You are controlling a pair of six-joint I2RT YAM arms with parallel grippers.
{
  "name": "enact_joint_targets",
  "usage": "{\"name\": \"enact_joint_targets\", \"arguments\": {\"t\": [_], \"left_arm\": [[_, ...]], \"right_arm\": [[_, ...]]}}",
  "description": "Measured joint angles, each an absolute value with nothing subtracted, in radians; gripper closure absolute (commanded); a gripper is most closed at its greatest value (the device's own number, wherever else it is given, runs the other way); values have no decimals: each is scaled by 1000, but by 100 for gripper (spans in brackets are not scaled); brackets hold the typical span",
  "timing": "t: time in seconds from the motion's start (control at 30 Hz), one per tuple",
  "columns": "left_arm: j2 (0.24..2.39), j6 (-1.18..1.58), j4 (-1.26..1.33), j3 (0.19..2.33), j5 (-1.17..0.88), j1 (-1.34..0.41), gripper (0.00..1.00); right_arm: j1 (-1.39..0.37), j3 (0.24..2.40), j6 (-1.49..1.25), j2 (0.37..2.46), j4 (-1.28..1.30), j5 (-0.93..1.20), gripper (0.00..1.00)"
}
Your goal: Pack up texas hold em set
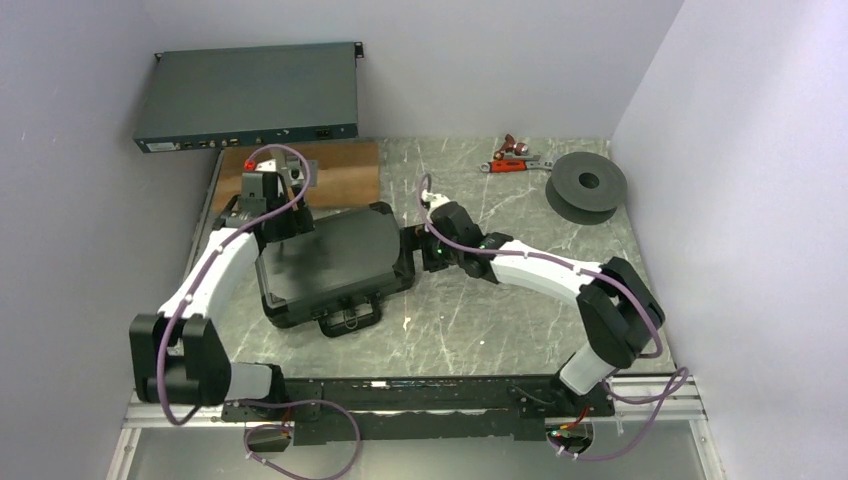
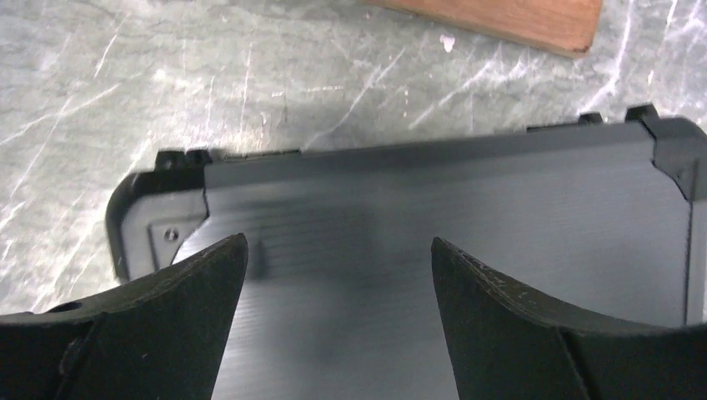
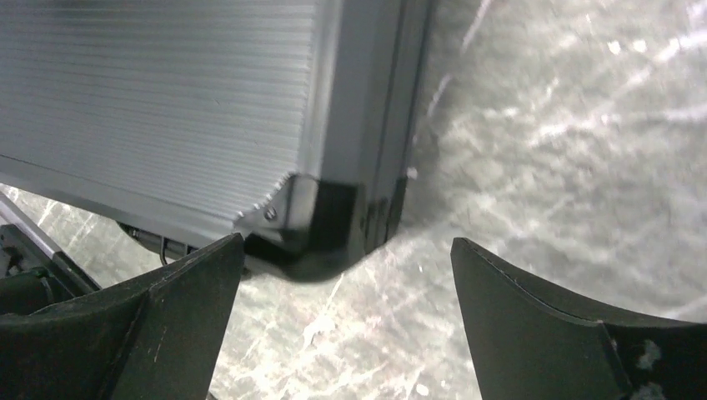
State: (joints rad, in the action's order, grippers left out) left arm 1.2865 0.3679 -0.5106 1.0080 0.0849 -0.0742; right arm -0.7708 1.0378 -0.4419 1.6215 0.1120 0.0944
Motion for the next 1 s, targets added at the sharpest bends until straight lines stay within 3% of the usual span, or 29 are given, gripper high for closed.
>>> {"name": "enact_joint_targets", "arguments": {"t": [0.2, 0.57, 0.73, 1.0], "left_arm": [[1439, 372, -399, 1046, 63, -22, 17], [1568, 387, -357, 1083, 65, 84, 11], [1511, 398, -308, 1020, 66, 84, 12], [1205, 433, -200, 740, 69, 98, 12]], "right_arm": [[-770, 901, -558, 1517, 104, 51, 7], [-816, 841, -635, 1547, 65, 65, 27], [-820, 914, -620, 1656, 67, 66, 33], [-824, 1065, -521, 1792, 97, 72, 35]]}}
